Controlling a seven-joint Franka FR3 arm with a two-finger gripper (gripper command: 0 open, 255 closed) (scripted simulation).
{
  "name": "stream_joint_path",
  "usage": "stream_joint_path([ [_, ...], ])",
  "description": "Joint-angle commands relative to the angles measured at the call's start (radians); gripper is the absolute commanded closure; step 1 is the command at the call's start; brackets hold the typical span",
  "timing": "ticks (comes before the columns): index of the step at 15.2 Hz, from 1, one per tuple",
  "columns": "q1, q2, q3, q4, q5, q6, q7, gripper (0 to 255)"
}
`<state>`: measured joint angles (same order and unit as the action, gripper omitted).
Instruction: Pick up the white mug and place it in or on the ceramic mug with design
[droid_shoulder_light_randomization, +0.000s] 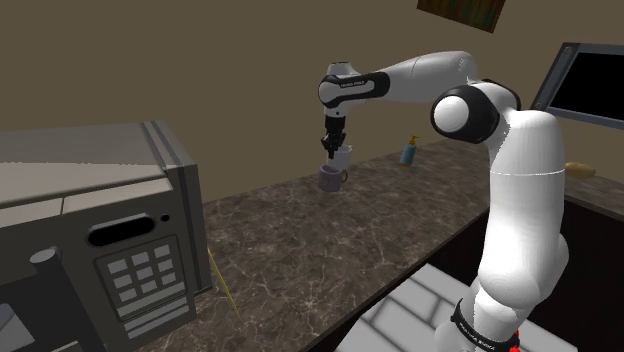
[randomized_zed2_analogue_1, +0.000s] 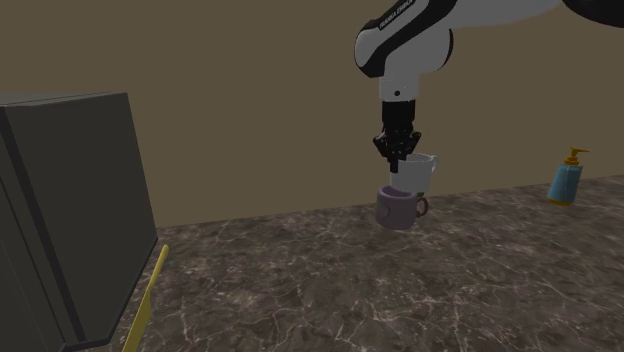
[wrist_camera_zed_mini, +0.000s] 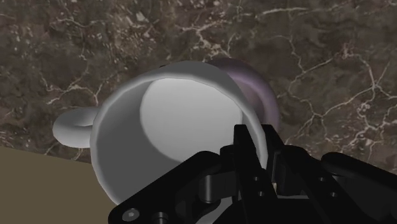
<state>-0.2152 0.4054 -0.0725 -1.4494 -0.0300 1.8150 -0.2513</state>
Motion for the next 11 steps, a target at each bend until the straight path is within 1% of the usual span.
stream_joint_path([
  [1,0.000,-0.001,0.000,-0.009,0.000,0.009,0.001,255],
  [6,0.000,-0.001,0.000,-0.009,0.000,0.009,0.001,255],
  [7,0.000,-0.001,0.000,-0.009,0.000,0.010,0.001,0],
  [11,0.000,0.000,0.000,-0.009,0.000,0.009,0.001,0],
])
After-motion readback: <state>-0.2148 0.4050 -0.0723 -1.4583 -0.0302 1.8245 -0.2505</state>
